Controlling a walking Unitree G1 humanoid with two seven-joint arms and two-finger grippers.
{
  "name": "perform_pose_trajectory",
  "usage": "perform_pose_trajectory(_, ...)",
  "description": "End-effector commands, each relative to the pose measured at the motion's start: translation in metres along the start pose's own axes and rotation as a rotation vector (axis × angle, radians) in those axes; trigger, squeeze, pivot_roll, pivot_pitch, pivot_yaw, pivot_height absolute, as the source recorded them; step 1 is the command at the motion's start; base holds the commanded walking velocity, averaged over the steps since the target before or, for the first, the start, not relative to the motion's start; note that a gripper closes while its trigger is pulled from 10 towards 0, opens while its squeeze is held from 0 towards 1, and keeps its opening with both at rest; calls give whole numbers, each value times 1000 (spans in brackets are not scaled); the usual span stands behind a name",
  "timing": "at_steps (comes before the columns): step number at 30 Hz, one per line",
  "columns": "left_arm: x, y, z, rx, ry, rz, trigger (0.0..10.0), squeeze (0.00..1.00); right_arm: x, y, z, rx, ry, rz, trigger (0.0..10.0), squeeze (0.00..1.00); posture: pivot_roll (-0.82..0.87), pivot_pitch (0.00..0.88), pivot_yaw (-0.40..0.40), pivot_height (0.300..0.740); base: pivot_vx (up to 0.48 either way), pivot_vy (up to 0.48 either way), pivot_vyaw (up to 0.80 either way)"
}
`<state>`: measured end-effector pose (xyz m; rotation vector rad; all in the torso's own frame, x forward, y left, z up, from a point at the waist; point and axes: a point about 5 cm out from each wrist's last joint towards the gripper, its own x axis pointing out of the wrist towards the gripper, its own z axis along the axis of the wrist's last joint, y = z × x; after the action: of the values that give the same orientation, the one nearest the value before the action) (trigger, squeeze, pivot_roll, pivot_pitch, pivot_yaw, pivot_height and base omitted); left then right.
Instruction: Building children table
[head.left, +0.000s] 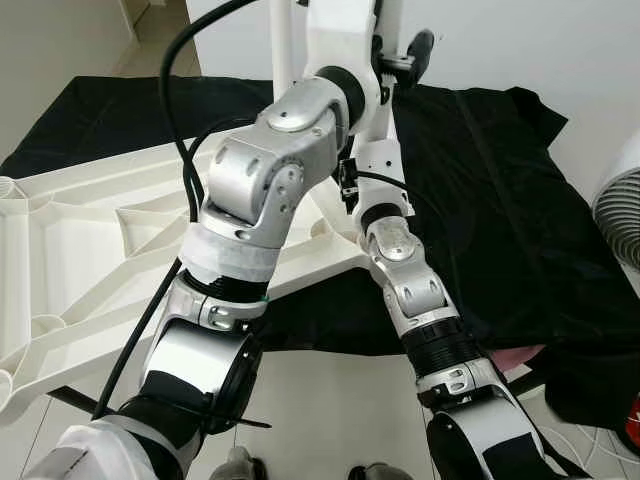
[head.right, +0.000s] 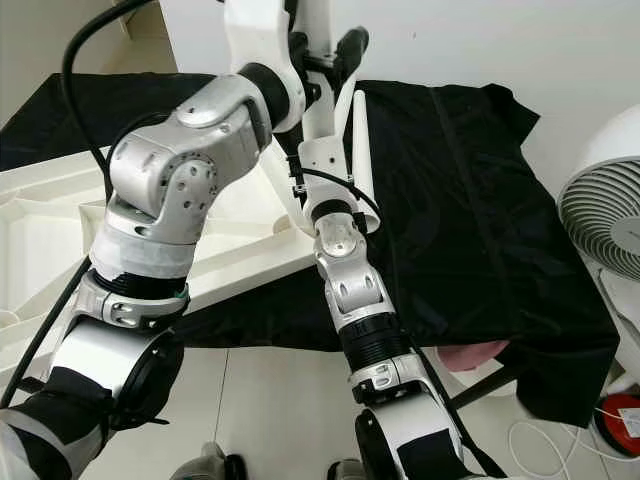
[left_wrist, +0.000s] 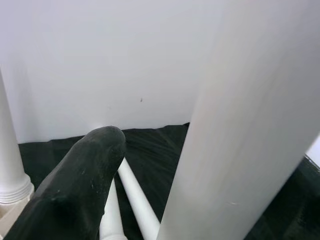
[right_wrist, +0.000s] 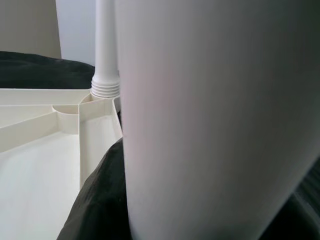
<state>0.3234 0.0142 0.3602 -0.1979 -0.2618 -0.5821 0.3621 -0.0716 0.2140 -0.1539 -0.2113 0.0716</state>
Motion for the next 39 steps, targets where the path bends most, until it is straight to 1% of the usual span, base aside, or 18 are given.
perform_pose_trajectory(1, -4, -8, 5, -21, -25, -136, 10000, 0, 3, -2, 3, 39, 8, -19, 10000, 0, -56, 77, 36, 740, 0, 0, 0)
perform_pose_trajectory(10, -11, -9, 5, -33, -31, -185, 10000, 0, 4, -7, 2, 62, 17, -40, 10000, 0, -57, 78, 43, 740, 0, 0, 0)
perform_pose_trajectory(12, -18, -11, 5, -52, -41, -233, 10000, 0, 5, -11, 1, 71, 23, -56, 10000, 0, -57, 78, 43, 740, 0, 0, 0)
perform_pose_trajectory(15, -21, -11, 4, -68, -44, -256, 10000, 0, 5, -13, 0, 76, 27, -62, 10000, 0, -58, 71, 42, 740, 0, 0, 0)
perform_pose_trajectory(16, -24, -9, 1, -84, -45, -270, 10000, 0, 6, -17, -1, 78, 32, -74, 10000, 0, -58, 71, 42, 740, 0, 0, 0)
perform_pose_trajectory(17, -24, -9, 1, -84, -45, -270, 10000, 0, 6, -17, -1, 78, 32, -74, 10000, 0, -58, 71, 42, 740, 0, 0, 0)
perform_pose_trajectory(19, -27, -4, -5, -107, -47, -274, 10000, 0, 7, -24, -3, 82, 39, -97, 10000, 0, -58, 71, 42, 740, 0, 0, 0)
perform_pose_trajectory(20, -27, -4, -5, -107, -47, -274, 10000, 0, 7, -24, -3, 82, 39, -97, 10000, 0, -58, 71, 42, 740, 0, 0, 0)
perform_pose_trajectory(21, -29, -1, -9, -113, -44, -262, 10000, 0, 7, -29, -4, 75, 29, -102, 10000, 0, -61, 64, 37, 740, 0, 0, 0)
perform_pose_trajectory(26, -31, 1, -11, -114, -41, -245, 10000, 0, 6, -31, -4, 71, 14, -93, 10000, 0, -61, 59, 34, 740, 0, 0, 0)
perform_pose_trajectory(29, -37, 14, -19, -86, -19, -182, 10000, 0, 3, -32, -3, 84, -16, -29, 10000, 0, -61, 59, 34, 740, 0, 0, 0)
perform_pose_trajectory(31, -37, 14, -19, -86, -19, -182, 10000, 0, 3, -32, -3, 84, -16, -29, 10000, 0, -61, 59, 34, 740, 0, 0, 0)
perform_pose_trajectory(33, -40, 22, -30, -51, 10, -138, 10000, 0, 0, -32, -6, 99, -20, 11, 10000, 0, -61, 56, 31, 740, 0, 0, 0)
perform_pose_trajectory(35, -40, 22, -30, -51, 10, -138, 10000, 0, 0, -32, -6, 99, -20, 11, 10000, 0, -61, 56, 31, 740, 0, 0, 0)
perform_pose_trajectory(36, -42, 26, -37, -20, 23, -114, 10000, 0, -2, -32, -7, 99, -27, 44, 10000, 0, -62, 53, 29, 740, 0, 0, 0)
perform_pose_trajectory(37, -42, 26, -37, -20, 23, -114, 10000, 0, -2, -32, -7, 99, -27, 44, 10000, 0, -62, 53, 29, 740, 0, 0, 0)
perform_pose_trajectory(38, -48, 32, -56, 50, 62, -85, 10000, 0, -8, -32, -11, 104, -40, 113, 10000, 0, -63, 48, 29, 740, 0, 0, 0)
perform_pose_trajectory(39, -50, 34, -61, 67, 73, -79, 10000, 0, -9, -32, -13, 104, -44, 132, 10000, 0, -63, 48, 29, 740, 0, 0, 0)
